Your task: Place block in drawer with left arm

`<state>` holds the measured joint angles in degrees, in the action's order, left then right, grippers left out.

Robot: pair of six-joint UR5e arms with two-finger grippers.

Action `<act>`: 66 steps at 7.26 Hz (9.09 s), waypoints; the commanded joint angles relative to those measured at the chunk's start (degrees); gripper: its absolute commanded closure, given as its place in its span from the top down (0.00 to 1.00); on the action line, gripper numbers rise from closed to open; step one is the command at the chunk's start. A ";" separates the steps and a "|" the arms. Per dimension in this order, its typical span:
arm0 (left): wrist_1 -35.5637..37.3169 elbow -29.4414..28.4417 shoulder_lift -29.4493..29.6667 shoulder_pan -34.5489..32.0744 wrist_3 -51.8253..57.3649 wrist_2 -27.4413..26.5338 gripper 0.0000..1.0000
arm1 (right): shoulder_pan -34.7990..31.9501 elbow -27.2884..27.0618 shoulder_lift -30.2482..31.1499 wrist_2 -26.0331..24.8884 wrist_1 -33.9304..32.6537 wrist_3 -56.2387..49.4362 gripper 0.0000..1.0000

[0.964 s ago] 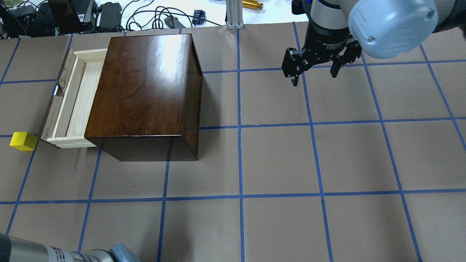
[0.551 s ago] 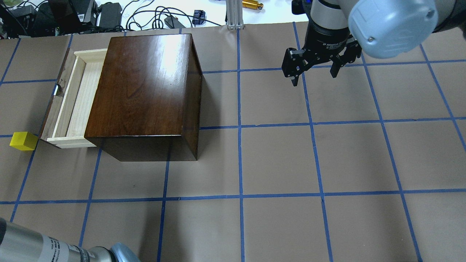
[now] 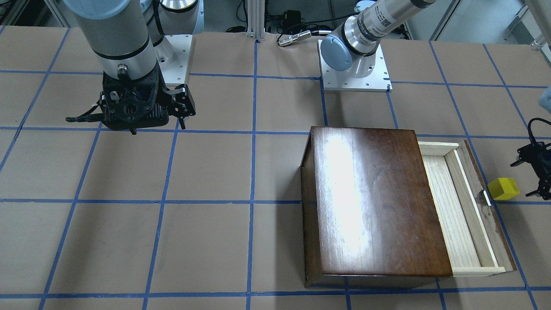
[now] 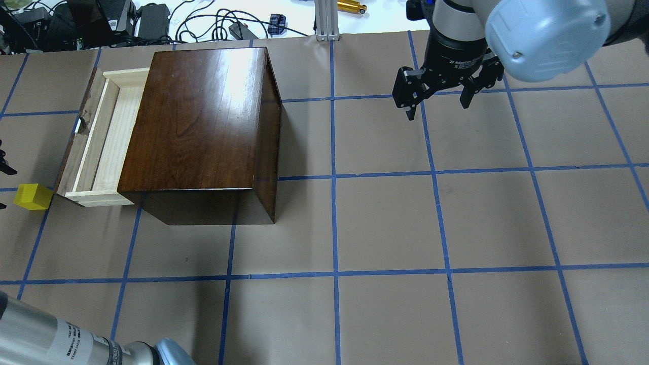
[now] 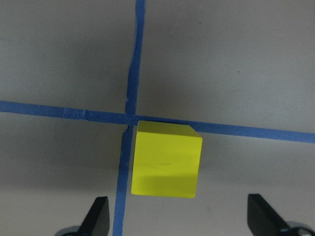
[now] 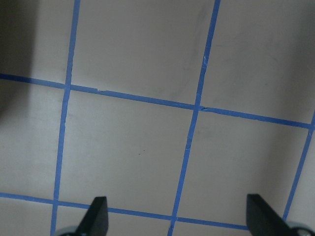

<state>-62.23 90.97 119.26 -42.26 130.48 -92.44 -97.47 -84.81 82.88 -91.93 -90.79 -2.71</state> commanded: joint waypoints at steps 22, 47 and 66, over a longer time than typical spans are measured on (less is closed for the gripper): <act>5.63 4.13 2.82 -0.02 2.49 3.76 0.31 | 0.00 0.00 0.00 0.00 0.00 0.07 1.00; -29.25 -4.05 -29.32 -24.27 -40.77 10.61 1.00 | 0.00 0.00 0.00 0.00 0.00 -0.01 1.00; -23.55 -1.93 -28.12 -48.62 -126.62 3.66 1.00 | 0.00 0.00 0.00 0.00 0.00 -0.01 1.00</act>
<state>-85.08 89.30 90.85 -90.99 3.12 -89.72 -97.47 -84.81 82.88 -91.93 -90.79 -2.68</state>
